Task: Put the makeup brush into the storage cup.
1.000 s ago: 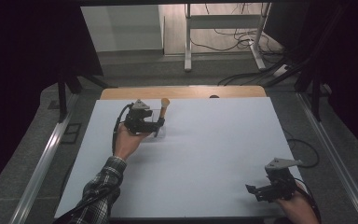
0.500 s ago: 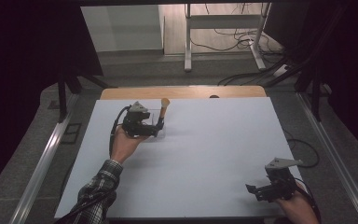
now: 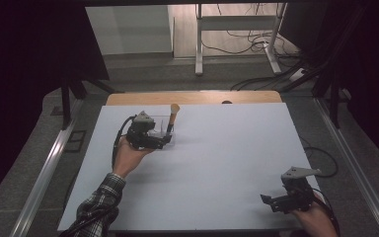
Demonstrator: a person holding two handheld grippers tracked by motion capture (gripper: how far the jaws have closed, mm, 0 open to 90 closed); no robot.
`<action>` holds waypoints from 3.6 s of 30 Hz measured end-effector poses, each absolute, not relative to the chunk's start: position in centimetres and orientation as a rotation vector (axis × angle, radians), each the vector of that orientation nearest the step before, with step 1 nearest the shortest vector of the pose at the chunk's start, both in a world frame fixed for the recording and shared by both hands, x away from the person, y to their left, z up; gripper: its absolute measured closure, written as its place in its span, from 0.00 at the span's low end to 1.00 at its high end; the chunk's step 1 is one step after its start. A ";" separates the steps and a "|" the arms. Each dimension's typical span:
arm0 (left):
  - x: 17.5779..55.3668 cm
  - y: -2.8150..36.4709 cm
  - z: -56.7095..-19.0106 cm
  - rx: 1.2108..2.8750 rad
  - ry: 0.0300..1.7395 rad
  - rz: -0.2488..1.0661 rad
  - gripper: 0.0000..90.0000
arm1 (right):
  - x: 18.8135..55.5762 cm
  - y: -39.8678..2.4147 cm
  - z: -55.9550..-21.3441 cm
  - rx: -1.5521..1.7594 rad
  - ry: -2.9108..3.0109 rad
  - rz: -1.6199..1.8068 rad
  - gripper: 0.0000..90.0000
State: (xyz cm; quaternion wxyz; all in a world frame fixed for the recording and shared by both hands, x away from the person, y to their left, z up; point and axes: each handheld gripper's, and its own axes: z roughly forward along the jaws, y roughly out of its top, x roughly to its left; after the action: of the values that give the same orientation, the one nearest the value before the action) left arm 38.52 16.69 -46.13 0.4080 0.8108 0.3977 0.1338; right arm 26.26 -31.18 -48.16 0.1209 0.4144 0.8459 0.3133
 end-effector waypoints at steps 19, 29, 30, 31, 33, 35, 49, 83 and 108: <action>36.8 16.8 -45.8 2.046 0.973 0.299 0.06 | 26.3 -31.3 -48.1 1.218 2.458 0.926 0.00; 36.2 16.8 -46.1 2.075 0.959 0.305 0.03 | 26.3 -31.3 -48.1 1.228 2.456 0.931 0.00; 36.1 16.8 -46.2 2.075 0.961 0.305 0.03 | 26.3 -31.3 -48.1 1.228 2.455 0.933 0.00; 36.0 16.8 -46.2 2.077 0.961 0.305 0.02 | 26.3 -31.3 -48.1 1.227 2.456 0.933 0.00; 35.9 16.9 -46.3 2.081 0.956 0.300 0.02 | 26.3 -31.3 -48.1 1.228 2.455 0.933 0.00; 35.7 16.8 -46.4 2.091 0.948 0.305 0.01 | 26.3 -31.3 -48.1 1.227 2.456 0.934 0.00; 34.4 16.7 -46.6 2.116 0.908 0.306 0.00 | 26.2 -31.2 -48.1 1.218 2.463 0.935 0.00; 30.7 18.4 -46.5 2.096 0.900 0.318 0.00 | 26.2 -31.5 -47.9 1.229 2.457 0.963 0.00; 28.6 19.8 -46.8 2.085 0.925 0.311 0.00 | 26.3 -31.4 -47.9 1.219 2.460 0.948 0.00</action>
State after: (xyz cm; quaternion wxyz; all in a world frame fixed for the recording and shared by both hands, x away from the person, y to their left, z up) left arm 28.57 19.84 -46.79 0.4075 0.8270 0.3671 0.1233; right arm 26.26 -31.42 -47.91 0.1186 0.4167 0.8410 0.3241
